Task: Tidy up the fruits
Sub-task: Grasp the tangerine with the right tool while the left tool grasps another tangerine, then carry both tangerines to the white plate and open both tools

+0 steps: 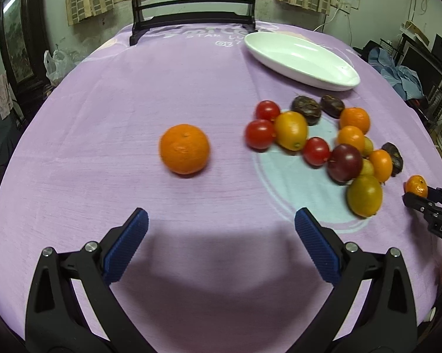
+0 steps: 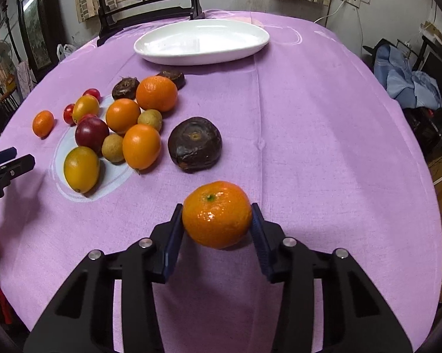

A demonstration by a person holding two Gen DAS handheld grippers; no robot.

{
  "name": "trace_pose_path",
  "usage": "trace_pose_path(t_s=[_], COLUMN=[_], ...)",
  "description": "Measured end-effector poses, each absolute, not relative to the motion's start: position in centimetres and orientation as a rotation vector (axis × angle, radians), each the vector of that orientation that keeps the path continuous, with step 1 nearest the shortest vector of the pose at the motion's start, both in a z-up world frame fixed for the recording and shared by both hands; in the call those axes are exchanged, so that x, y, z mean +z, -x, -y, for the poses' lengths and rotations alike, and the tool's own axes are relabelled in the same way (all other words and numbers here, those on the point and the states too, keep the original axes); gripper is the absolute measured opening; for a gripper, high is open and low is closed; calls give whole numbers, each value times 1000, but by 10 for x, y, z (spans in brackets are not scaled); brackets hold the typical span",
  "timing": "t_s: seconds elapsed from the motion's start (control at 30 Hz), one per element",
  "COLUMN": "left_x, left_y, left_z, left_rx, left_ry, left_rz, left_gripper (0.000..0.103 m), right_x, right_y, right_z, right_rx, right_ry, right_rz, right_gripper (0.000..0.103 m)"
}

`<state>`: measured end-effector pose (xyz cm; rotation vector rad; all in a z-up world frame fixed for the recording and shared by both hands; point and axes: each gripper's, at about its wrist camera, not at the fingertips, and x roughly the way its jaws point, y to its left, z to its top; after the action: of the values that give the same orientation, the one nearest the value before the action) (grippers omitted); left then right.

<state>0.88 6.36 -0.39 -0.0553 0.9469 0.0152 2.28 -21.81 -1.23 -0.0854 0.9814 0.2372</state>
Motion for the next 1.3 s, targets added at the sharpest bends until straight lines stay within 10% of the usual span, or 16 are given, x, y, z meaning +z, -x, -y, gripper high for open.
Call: trace_pose_path(t_s=[0.4,0.67,1.3], left_x=[-9,-16,59], left_y=[-59,-73,-151], left_z=[-85,-84,2], left_rx=[24,18,-25], left_ry=[-4,-6,-16], left_rz=[-995,-999,-877], left_gripper=[99,44,43], right_x=[-4,1,66], right_y=[-18,-20,-132], right_z=[221,222,189], right_rx=[297,299,386], right_ry=[45,50,82], right_rz=[-953,-943,-793], right_gripper=[44,44,44])
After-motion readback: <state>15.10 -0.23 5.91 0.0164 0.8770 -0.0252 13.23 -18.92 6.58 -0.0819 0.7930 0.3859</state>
